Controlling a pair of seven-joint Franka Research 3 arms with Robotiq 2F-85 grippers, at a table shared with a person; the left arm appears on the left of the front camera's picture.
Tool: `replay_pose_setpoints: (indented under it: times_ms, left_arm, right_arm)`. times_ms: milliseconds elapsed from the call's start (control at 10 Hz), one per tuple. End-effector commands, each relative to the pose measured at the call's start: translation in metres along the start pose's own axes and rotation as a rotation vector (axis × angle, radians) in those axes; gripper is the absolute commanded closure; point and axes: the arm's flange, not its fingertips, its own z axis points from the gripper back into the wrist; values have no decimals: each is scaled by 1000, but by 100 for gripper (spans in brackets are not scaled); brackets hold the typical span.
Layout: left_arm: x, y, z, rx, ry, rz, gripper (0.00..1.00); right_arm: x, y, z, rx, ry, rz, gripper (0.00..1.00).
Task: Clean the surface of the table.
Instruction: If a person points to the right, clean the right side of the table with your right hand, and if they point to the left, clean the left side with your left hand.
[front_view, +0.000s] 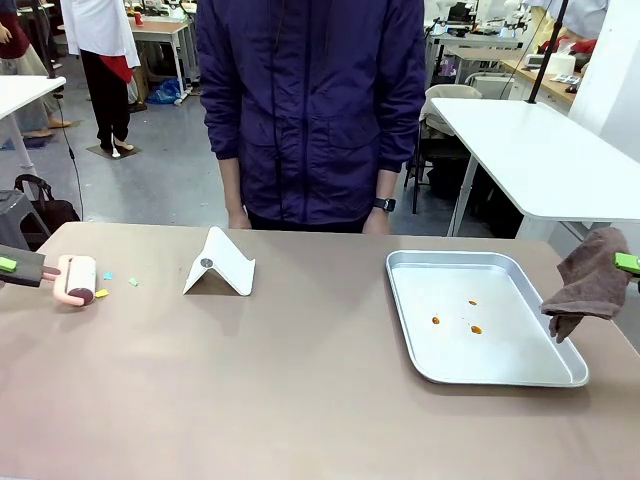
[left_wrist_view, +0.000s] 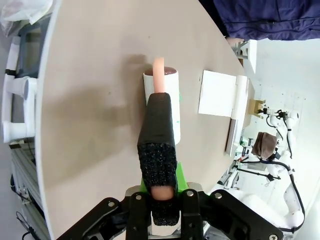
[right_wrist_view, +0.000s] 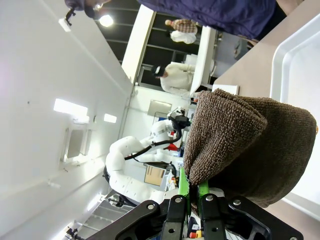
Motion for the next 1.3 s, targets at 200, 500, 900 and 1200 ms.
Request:
replay_pose_setpoints:
  times_ms: [200,500,900,1200]
  left_arm:
    - [5,-5,-51,81,99,37,79]
    - [14,-21,-81,100,155,28,79]
    - [19,-55,-99,8,144,5,79]
    - [-32,-106,-33,-209,108,-114,79]
  right_arm:
    - [2,3,-2,3,-7,-10,100]
    - [2,3,-2,3,-7,-10,100]
    - [2,3,-2,3,-7,-10,100]
    - [2,3,-2,3,-7,-10,100]
